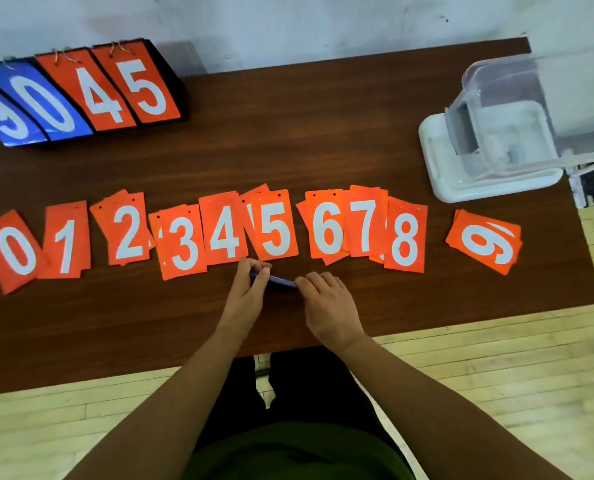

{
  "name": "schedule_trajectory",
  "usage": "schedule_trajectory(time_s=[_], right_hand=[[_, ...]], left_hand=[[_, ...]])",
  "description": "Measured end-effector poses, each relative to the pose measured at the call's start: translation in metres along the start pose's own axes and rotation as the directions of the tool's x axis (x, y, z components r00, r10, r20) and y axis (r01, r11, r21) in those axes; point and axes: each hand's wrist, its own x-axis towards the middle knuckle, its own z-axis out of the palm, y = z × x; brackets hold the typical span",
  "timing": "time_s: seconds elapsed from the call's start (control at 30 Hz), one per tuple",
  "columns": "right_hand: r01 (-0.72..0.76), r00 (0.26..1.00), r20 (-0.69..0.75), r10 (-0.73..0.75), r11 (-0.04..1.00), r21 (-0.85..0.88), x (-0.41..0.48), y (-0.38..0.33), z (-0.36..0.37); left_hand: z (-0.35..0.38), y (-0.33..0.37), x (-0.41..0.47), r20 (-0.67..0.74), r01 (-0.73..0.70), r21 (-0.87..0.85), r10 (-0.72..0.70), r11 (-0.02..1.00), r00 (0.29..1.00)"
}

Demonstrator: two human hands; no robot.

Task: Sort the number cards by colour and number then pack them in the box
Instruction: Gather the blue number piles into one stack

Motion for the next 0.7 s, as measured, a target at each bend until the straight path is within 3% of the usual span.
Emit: schedule_trajectory(time_s=[0.07, 0.13, 0.17, 0.23, 0.3, 0.37, 0.53, 0.7], right_hand=[[-0.086, 0.996, 0.013, 0.085, 0.981, 0.174, 0.004, -0.002, -0.013], [-0.226, 0.970, 0.015, 0.244, 0.873, 0.432, 0.013, -0.005, -0.036], [-0.290, 0.945, 0.049, 0.322, 0.763, 0.577, 0.019, -0.006, -0.049], [-0.362, 0.885, 0.157, 0.439, 0.435, 0.825, 0.037, -0.008, -0.074], [-0.339, 0.836, 0.199, 0.511, 0.195, 0.920, 0.061, -0.005, -0.084], [-0.331, 0.804, 0.142, 0.578, 0.237, 0.913, 0.088, 0.000, -0.088], [-0.373, 0.814, -0.003, 0.580, 0.528, 0.763, 0.151, 0.031, -0.099], [-0.446, 0.802, -0.073, 0.594, 0.674, 0.590, 0.209, 0.066, -0.100]], left_hand=[[-0.003, 0.009, 0.000, -0.008, -0.032, -0.034, 0.032, 0.999, 0.999], [-0.006, 0.028, 0.002, -0.057, -0.077, -0.094, 0.072, 0.993, 0.996], [-0.007, 0.037, 0.007, -0.091, -0.092, -0.110, 0.082, 0.990, 0.992], [-0.005, 0.057, 0.020, -0.101, -0.096, -0.102, 0.086, 0.990, 0.991], [0.003, 0.075, 0.040, -0.022, -0.112, -0.030, 0.112, 0.993, 0.994], [0.013, 0.092, 0.062, 0.013, -0.173, 0.037, 0.173, 0.984, 0.985], [0.030, 0.130, 0.116, -0.058, -0.147, 0.044, 0.150, 0.988, 0.987], [0.035, 0.153, 0.178, -0.106, -0.186, 0.174, 0.206, 0.967, 0.973]])
